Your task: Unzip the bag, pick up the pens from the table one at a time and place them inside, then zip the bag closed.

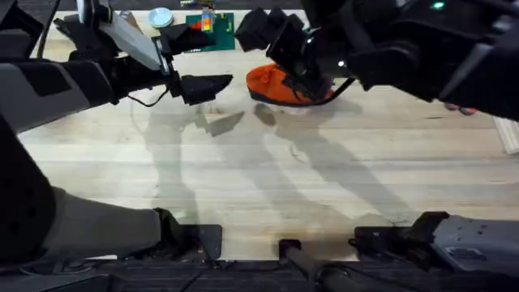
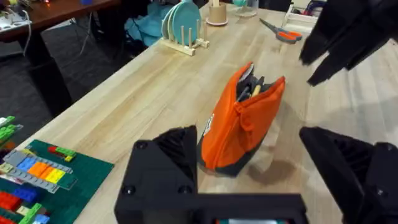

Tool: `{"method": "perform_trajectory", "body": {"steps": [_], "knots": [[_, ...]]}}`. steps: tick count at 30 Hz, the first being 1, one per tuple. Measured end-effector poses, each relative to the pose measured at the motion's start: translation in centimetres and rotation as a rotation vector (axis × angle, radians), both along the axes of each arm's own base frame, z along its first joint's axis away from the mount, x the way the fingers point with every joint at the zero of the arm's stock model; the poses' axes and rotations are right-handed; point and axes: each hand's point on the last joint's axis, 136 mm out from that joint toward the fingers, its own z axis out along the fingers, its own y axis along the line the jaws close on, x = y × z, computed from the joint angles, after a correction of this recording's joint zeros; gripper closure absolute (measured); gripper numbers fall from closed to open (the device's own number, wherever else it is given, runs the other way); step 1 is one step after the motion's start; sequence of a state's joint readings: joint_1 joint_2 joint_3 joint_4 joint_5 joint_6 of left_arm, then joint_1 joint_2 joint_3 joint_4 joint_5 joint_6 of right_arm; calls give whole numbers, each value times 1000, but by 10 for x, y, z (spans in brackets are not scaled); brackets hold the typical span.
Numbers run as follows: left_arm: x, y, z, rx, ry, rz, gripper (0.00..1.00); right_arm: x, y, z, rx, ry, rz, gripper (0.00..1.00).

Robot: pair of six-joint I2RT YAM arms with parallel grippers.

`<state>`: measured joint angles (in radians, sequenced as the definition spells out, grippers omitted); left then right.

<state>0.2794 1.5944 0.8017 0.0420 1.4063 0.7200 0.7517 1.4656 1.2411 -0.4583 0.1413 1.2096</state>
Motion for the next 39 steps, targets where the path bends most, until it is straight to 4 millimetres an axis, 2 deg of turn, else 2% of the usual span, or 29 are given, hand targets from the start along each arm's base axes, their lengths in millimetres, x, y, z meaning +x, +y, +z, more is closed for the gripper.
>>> {"method": "perform_trajectory", "body": {"steps": [5, 15, 25, 33, 39], "knots": [[0, 0, 0, 0, -1, 0, 8, 3, 2, -16, -19, 35, -12, 3], [0, 0, 0, 1, -3, 0, 8, 9, 0, -35, -66, 52, -40, 3], [0, 0, 0, 1, -3, 0, 8, 26, 7, -49, -74, 30, -68, 3], [0, 0, 0, 1, -3, 0, 8, 41, 19, -76, -80, 32, -79, 3], [0, 0, 0, 1, -3, 0, 8, 46, 15, -86, -114, 26, -107, 3]]}}
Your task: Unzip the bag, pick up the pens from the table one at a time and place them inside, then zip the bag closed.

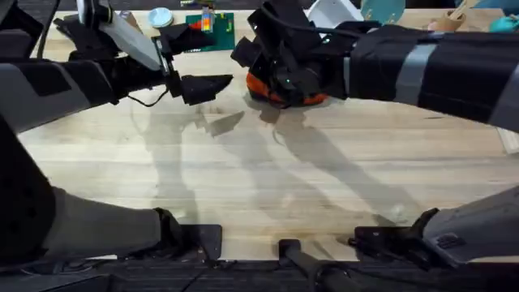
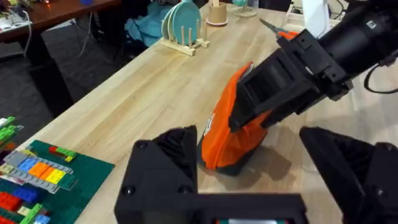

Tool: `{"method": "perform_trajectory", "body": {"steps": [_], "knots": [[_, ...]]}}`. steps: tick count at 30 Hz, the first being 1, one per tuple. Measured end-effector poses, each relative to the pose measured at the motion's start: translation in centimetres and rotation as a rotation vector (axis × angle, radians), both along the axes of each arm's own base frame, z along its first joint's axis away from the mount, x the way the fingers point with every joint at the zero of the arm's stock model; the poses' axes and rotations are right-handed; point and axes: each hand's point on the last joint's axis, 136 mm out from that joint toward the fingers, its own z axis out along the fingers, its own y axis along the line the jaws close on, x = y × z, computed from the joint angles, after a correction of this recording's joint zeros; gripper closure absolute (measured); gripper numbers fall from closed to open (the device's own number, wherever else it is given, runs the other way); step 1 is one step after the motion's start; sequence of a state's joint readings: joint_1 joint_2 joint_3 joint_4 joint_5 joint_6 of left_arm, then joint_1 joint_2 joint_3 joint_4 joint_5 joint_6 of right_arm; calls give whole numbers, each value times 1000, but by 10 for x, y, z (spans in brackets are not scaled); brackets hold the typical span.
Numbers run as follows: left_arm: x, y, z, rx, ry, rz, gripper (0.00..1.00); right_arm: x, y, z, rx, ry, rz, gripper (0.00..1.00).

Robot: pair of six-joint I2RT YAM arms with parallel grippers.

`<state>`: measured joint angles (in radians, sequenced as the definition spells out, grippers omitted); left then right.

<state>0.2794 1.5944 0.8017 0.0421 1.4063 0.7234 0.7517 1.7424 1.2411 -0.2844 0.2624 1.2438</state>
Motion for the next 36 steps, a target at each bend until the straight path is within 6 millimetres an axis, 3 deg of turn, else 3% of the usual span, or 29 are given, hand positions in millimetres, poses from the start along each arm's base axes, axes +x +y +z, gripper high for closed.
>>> {"method": "perform_trajectory", "body": {"steps": [10, 24, 32, 36], "knots": [[0, 0, 0, 0, 0, 0, 8, 7, -10, 3, -35, -40, -52, 3], [0, 0, 0, 0, 0, 0, 9, 19, -2, -6, -23, -70, -64, 15], [0, 0, 0, 0, 0, 0, 8, 22, -2, -6, -14, -75, -68, 364], [0, 0, 0, 0, 0, 0, 8, 22, -2, -6, -14, -76, -70, 461]]}}
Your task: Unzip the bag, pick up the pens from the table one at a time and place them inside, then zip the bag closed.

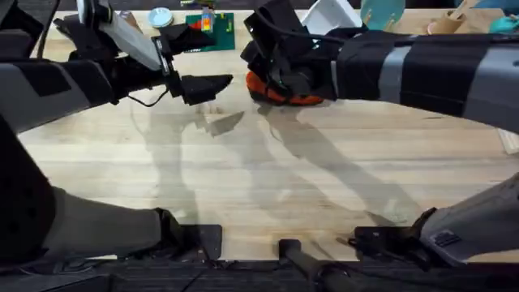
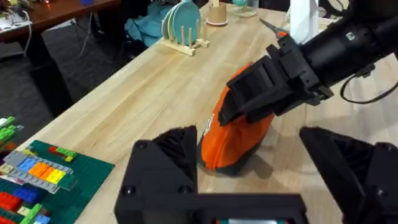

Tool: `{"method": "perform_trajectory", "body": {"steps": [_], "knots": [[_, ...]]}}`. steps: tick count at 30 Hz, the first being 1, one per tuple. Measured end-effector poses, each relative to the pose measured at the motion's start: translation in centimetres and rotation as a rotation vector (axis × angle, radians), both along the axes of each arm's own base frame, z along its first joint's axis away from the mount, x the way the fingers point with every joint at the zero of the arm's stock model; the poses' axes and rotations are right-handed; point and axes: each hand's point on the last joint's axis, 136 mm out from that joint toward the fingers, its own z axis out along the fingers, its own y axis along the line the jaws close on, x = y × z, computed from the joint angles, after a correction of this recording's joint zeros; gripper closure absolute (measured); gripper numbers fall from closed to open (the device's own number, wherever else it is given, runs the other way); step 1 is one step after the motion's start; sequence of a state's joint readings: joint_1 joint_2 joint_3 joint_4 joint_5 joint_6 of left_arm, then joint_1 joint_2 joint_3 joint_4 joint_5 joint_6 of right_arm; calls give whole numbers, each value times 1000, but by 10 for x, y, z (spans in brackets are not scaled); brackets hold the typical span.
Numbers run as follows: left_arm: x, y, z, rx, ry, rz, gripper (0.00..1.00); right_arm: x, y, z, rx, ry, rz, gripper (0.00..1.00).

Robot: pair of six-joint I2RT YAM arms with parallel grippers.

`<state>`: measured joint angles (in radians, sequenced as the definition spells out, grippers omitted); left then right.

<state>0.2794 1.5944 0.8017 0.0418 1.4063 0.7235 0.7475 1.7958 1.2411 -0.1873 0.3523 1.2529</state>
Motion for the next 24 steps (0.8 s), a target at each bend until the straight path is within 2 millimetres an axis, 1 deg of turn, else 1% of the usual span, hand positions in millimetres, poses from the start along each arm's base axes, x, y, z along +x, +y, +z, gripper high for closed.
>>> {"method": "perform_trajectory", "body": {"steps": [3, 14, 18, 23, 24], "knots": [[0, 0, 0, 0, 0, 0, 8, 0, 0, 0, 0, 0, 0, 562], [0, 0, 0, 0, 0, 0, 8, 0, 0, 0, 0, 0, 0, 764], [0, 0, 0, 0, 0, 0, 8, 0, 0, 0, 1, 0, 0, 815], [0, 0, 0, 0, 0, 0, 6, 1, 1, 1, 5, -5, 0, 914], [0, 0, 0, 0, -1, 0, 8, 1, 1, 1, 6, -5, 0, 947]]}}
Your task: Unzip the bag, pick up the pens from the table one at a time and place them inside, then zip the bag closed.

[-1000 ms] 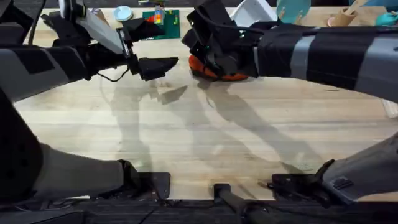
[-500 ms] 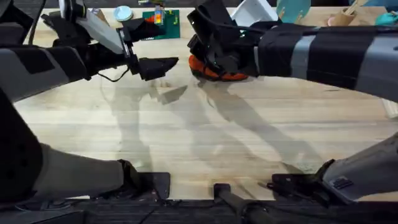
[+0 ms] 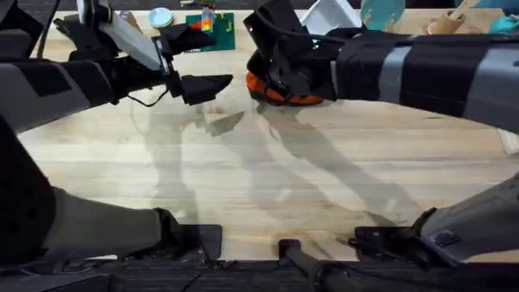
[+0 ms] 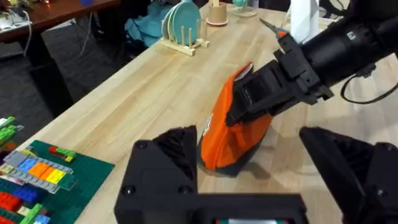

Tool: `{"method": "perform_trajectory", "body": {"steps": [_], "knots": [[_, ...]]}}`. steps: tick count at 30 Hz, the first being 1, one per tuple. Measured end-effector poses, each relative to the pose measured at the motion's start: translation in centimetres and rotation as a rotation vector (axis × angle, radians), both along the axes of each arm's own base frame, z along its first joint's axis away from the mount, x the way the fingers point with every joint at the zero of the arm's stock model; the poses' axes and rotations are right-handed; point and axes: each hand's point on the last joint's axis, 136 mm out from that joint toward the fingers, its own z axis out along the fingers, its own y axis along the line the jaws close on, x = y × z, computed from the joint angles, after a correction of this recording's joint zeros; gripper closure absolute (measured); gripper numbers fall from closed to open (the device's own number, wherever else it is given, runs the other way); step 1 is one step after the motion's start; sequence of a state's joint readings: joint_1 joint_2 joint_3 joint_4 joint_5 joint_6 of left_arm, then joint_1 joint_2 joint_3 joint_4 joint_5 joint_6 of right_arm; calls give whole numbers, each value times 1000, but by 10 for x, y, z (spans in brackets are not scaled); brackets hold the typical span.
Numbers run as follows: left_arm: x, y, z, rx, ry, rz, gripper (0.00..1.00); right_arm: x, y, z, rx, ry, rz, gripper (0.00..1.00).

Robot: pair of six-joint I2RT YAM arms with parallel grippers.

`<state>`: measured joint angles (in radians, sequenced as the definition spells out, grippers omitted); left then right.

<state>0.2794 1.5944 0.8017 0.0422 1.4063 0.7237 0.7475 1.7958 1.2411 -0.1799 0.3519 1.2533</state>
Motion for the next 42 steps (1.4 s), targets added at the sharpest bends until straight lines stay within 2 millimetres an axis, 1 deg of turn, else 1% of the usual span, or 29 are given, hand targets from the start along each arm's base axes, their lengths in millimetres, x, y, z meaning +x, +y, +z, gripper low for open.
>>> {"method": "perform_trajectory", "body": {"steps": [1, 6, 10, 16, 18, 42], "knots": [[0, 0, 0, 0, 0, 0, 8, 0, 0, 0, 0, 0, 0, 967], [0, 0, 0, 0, 0, 0, 8, 0, 0, 0, 0, 0, 0, 967], [0, 0, 0, 0, 0, 0, 8, -1, 0, 5, 6, -6, 1, 967], [0, 0, 0, 0, 0, 0, 8, -1, -2, 28, 38, -42, 0, 968], [0, 0, 0, 0, 0, 0, 8, -1, -4, 32, 42, -46, -4, 968], [0, 0, 0, 1, -3, 0, 8, -1, -7, 35, 36, -51, 0, 970]]}}
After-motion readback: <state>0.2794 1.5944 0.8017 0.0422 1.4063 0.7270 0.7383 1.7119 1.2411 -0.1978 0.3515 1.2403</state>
